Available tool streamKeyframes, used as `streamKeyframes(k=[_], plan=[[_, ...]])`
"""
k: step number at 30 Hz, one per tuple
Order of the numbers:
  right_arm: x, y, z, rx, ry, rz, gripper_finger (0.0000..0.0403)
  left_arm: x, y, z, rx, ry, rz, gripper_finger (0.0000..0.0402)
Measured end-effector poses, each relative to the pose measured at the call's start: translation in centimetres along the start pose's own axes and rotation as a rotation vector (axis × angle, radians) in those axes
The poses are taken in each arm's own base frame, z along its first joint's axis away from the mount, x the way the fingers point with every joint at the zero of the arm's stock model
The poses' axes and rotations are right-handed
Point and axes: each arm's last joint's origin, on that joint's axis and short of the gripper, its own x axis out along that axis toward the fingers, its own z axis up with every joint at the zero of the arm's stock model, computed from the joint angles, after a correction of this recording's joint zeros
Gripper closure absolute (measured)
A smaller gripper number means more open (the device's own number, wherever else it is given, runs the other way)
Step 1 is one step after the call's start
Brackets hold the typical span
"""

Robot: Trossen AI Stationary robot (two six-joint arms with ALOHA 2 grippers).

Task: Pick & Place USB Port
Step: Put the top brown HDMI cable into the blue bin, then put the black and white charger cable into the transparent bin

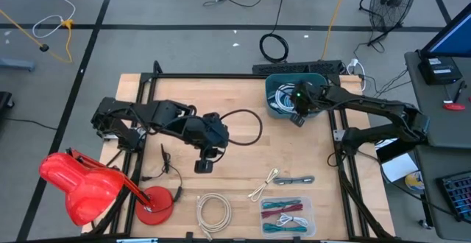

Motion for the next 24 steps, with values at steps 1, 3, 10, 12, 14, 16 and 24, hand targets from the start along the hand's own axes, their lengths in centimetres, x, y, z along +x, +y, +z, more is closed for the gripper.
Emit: streamKeyframes(k=[1, 3, 10, 12, 14, 16, 24], plan=[[0.0, -0.2, 0.0, -0.002, 0.000, -0.014, 0.0368, 0.0, -0.1, 0.0, 0.000, 0.001, -0.002, 0.0314], [0.1, -0.5, 0.0, 0.010, 0.000, -0.034, 0.0363, 0.0, -0.3, -0.1, 0.000, 0.003, 0.002, 0.0314], [0.2, -1.5, -0.2, 0.061, 0.023, -0.052, 0.0369, 0.0, -0.3, -0.1, -0.020, 0.002, 0.012, 0.0314], [0.2, -1.8, -0.3, 0.081, 0.039, -0.057, 0.0362, 0.0, -0.3, -0.1, -0.021, 0.002, 0.012, 0.0314], [0.2, -1.9, -0.5, 0.092, 0.052, -0.060, 0.0342, 0.0, -0.3, -0.1, -0.023, 0.002, 0.012, 0.0314], [0.2, -1.9, -0.7, 0.099, 0.072, -0.064, 0.0319, 0.0, -0.3, -0.1, -0.023, 0.002, 0.012, 0.0314], [-0.1, -1.8, -0.5, 0.115, 0.065, -0.060, 0.0256, 0.0, -0.3, -0.1, -0.014, 0.001, 0.012, 0.0314]])
